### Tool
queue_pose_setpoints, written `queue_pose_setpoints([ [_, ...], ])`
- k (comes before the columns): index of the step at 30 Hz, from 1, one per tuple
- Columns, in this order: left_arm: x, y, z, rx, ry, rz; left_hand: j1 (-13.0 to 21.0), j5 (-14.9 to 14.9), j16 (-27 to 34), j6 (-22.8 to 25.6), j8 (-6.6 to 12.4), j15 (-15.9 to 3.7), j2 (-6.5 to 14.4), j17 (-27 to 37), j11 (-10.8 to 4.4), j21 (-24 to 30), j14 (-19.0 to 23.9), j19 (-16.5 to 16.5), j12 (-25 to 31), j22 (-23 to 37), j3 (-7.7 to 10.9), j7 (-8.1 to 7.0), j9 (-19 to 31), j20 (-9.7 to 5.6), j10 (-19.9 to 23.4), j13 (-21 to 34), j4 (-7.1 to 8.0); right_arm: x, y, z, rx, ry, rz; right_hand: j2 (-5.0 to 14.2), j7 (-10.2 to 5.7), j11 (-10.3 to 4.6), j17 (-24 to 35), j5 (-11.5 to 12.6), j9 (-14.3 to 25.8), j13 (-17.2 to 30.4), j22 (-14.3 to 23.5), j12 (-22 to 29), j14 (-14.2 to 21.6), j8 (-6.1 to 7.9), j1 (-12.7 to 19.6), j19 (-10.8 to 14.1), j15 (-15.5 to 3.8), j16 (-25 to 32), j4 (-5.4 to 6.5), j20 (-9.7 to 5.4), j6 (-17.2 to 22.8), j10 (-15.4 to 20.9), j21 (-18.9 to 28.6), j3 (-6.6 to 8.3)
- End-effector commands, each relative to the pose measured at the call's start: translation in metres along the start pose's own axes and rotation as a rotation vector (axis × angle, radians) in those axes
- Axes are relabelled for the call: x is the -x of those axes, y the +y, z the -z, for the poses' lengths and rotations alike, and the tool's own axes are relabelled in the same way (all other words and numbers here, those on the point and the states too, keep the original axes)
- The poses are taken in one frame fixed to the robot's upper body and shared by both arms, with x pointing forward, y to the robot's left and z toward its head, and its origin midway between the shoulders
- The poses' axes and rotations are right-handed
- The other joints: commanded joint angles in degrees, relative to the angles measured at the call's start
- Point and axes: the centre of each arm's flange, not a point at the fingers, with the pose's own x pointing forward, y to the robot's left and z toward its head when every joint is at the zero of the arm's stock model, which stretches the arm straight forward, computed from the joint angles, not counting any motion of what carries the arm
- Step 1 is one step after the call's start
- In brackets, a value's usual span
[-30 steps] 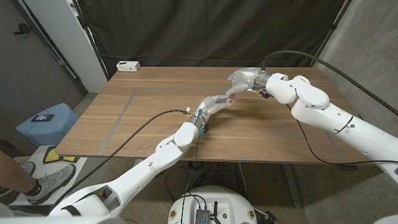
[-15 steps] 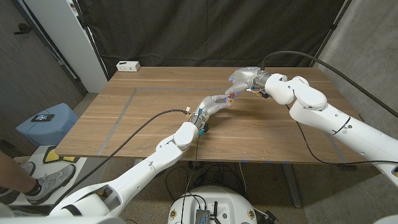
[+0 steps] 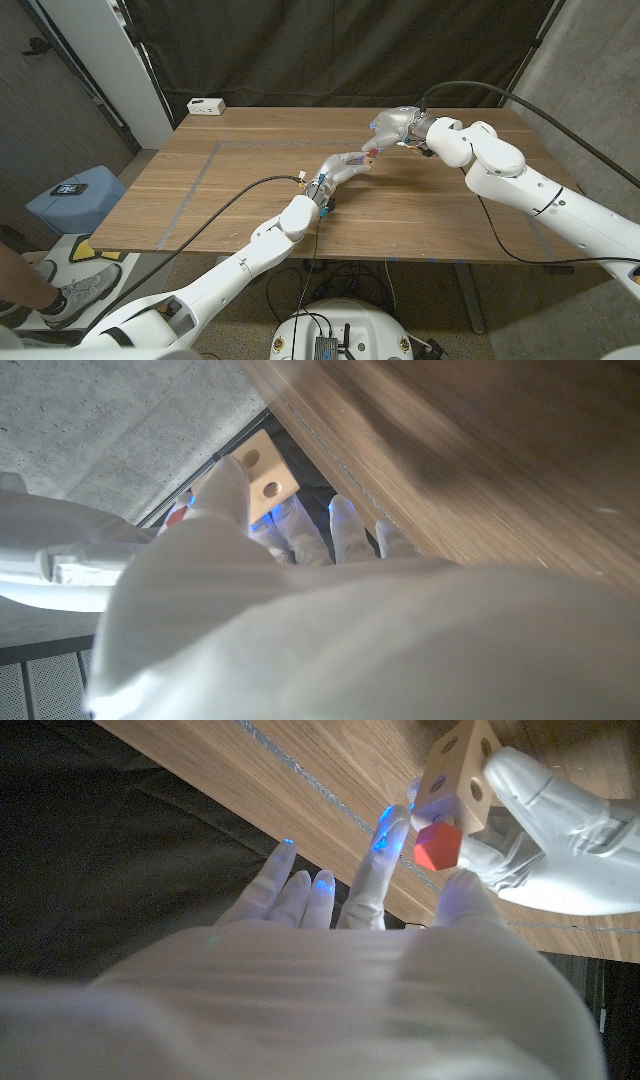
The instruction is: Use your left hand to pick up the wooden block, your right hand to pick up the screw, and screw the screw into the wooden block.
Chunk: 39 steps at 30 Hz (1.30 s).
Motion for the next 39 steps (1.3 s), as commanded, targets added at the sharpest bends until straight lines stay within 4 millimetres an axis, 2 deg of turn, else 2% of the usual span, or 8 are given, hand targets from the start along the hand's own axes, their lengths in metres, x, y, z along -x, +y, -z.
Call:
queue_pose_setpoints([
  [1,-0.001,0.0,0.0,0.002,0.0,0.003,-0.2,0.4,-0.2,0.6,0.43,-4.71,0.3,0.0,-0.36,0.2,0.4,0.2,0.3,0.2,0.21,-0.05,0.2,0.37,0.1,0.3,0.07,0.003,-0.002,0.004,0.001,0.018,-0.008,-0.09,0.39,1.41,0.1,0.3,0.4,0.0,0.2,-0.3,-0.3,-0.73,-1.0,-0.3,0.33,-0.4,0.19,0.4,-1.8,-0.2,-0.1,-0.56],
  [3,0.0,0.0,0.001,0.003,0.001,0.002,-0.1,0.4,-0.2,0.6,0.45,-4.7,0.2,-0.1,-0.37,0.2,0.4,0.2,0.3,0.2,0.22,-0.1,0.2,0.34,0.1,0.3,0.03,0.004,-0.003,0.005,-0.004,0.02,-0.006,-0.14,0.58,1.78,0.2,0.3,0.5,0.1,0.2,-0.3,-0.5,-1.15,-1.4,-0.4,0.36,-0.5,0.24,0.42,-2.9,-0.3,-0.1,-0.74],
  [6,0.0,0.0,0.001,0.004,0.001,0.002,-0.2,0.4,-0.2,0.5,0.42,-4.7,0.2,0.0,-0.37,0.2,0.4,0.2,0.3,0.2,0.21,-0.11,0.2,0.35,0.1,0.3,0.09,0.004,-0.005,0.005,-0.007,0.02,-0.005,-0.15,0.67,3.13,0.2,0.4,1.0,0.1,0.2,-0.7,-0.8,-1.81,-2.3,-0.7,0.89,-0.6,0.42,0.62,-4.8,-1.0,-0.2,-1.12],
  [12,0.0,0.0,0.001,0.007,0.001,0.0,-0.3,0.3,-0.2,0.6,0.44,-4.73,0.2,0.0,-0.36,0.2,0.4,0.2,0.3,0.2,0.19,-0.11,0.2,0.31,0.0,0.3,0.09,0.006,-0.006,0.008,-0.035,0.027,0.006,0.0,1.14,4.22,0.3,0.5,1.4,0.2,0.2,-0.8,-1.2,-3.25,-3.8,-1.3,1.44,-0.8,0.84,0.99,-8.5,-1.5,-0.3,-1.66],
  [24,-0.001,0.001,0.002,0.005,-0.004,-0.006,-0.6,0.4,-0.3,0.6,0.45,-4.77,0.3,0.0,-0.36,0.1,0.4,0.0,0.3,0.2,0.25,-0.02,0.2,0.4,0.1,0.3,0.28,0.011,-0.006,0.021,-0.177,0.046,0.046,0.34,2.28,5.37,0.3,0.5,1.2,0.3,0.2,-0.8,-1.4,-5.68,-5.5,-2.1,2.54,-0.8,1.27,1.56,-13.2,-2.0,-0.3,-2.25],
  [30,-0.002,0.002,0.002,0.006,-0.007,-0.011,-0.7,0.4,-0.3,0.7,0.46,-4.75,0.3,-0.1,-0.36,0.1,0.3,0.0,0.3,0.2,0.29,-0.07,0.2,0.41,0.1,0.3,0.29,0.014,-0.003,0.031,-0.301,0.049,0.082,0.54,2.63,5.7,0.3,0.6,1.0,0.3,0.2,-0.8,-1.6,-7.1,-6.4,-2.3,3.16,-0.9,1.51,1.82,-15.7,-2.3,-0.2,-2.55],
  [39,-0.005,0.003,0.002,0.013,-0.013,-0.017,-0.7,0.4,-0.4,0.7,0.47,-4.81,0.2,-0.1,-0.38,0.1,0.4,0.0,0.3,0.2,0.37,-0.11,0.2,0.4,0.1,0.3,0.24,0.018,0.008,0.042,-0.452,0.066,0.13,1.01,3.18,5.98,0.3,0.6,0.8,0.3,0.2,-0.7,-1.6,-8.05,-6.7,-2.4,3.32,-0.8,1.6,1.98,-17.1,-2.2,-0.2,-2.57],
])
